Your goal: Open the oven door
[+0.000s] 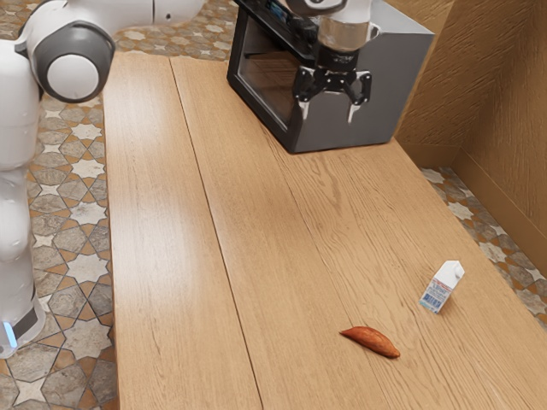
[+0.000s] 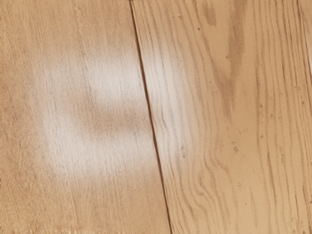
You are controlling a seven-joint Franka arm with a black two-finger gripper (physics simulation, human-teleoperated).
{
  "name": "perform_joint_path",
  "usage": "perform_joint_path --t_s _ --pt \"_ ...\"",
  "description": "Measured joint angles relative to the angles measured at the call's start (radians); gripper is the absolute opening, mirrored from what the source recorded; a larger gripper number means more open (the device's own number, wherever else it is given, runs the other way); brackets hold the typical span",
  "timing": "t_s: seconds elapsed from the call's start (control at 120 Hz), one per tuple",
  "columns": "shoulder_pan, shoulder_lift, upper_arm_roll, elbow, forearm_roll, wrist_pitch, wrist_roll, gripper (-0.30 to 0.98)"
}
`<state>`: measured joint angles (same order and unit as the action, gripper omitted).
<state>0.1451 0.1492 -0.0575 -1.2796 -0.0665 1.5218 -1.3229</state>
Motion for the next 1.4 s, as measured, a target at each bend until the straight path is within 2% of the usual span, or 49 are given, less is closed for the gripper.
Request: perform_joint_path --t_s 0.15,0.45,0.567,0.733,0.9,0.992,1.217,1.4 --pt "-0.002 -0.052 0.013 -0.003 0.000 -0.026 -0.207 0.69" --pt "0.003 -0.114 0.215 0.002 0.038 -0.079 -0.494 0.69" --pt "0.013 -0.128 0.298 -0.002 0.047 0.013 -0.571 0.69" --pt "0.120 -0.145 0.316 -0.054 0.051 0.157 -0.638 0.69" --pt "0.228 -0.176 0.313 -0.182 0.033 0.223 -0.546 0.69" --pt "0.244 -0.173 0.309 -0.197 0.026 0.256 -0.490 0.69" --pt "0.174 -0.127 0.308 -0.151 0.027 0.330 -0.369 0.69" --pt "0.053 -0.111 0.308 -0.143 0.026 0.377 -0.276 0.69"
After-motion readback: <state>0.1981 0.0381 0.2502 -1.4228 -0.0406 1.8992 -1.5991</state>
